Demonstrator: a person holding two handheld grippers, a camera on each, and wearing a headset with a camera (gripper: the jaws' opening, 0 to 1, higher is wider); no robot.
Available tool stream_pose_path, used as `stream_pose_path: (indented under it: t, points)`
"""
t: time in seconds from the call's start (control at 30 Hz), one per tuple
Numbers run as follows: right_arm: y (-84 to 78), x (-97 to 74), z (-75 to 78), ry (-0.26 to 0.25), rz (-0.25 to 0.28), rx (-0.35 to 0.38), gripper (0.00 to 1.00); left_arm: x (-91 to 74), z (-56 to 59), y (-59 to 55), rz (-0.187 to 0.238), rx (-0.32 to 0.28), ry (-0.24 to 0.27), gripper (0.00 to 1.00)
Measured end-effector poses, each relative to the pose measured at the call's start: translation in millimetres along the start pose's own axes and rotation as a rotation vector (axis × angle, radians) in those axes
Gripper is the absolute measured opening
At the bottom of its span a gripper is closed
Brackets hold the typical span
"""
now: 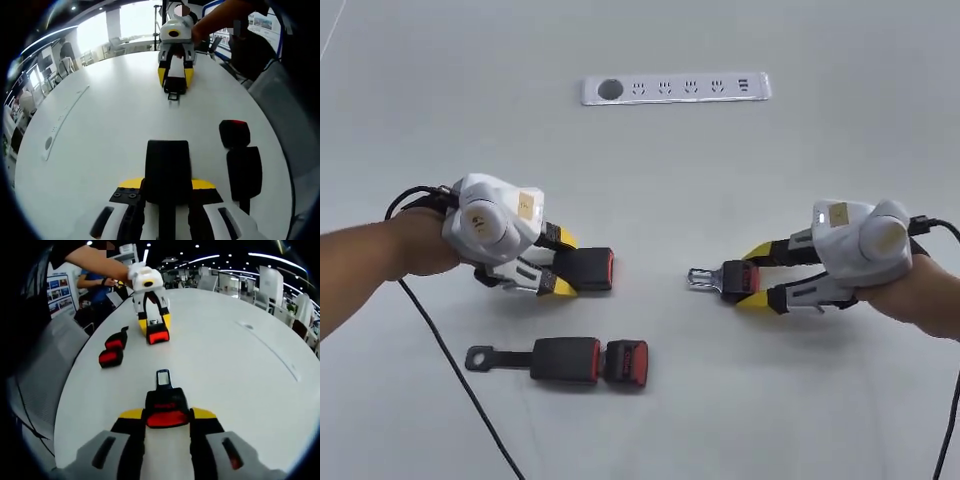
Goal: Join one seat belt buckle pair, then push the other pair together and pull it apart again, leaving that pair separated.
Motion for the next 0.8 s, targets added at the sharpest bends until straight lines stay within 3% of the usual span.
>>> stream_pose_path:
  t: [0.8]
  points:
    - [45.2,30.6,-4.4,0.033,0.052,-0.029,0.34,0.4,1.4,-1.2,0.013,-0.011,0.000,0.34]
Point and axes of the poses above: the centre of the closed fingertips' face, and the gripper's own axes: x roughly forward along the fingers, z roughly to its right, y roughly out of its top, the point moved 1 cm from there along -x, roughly backward along the fingers, and after that the axes turned 14 degrees about -z, right-handed, at the moved point
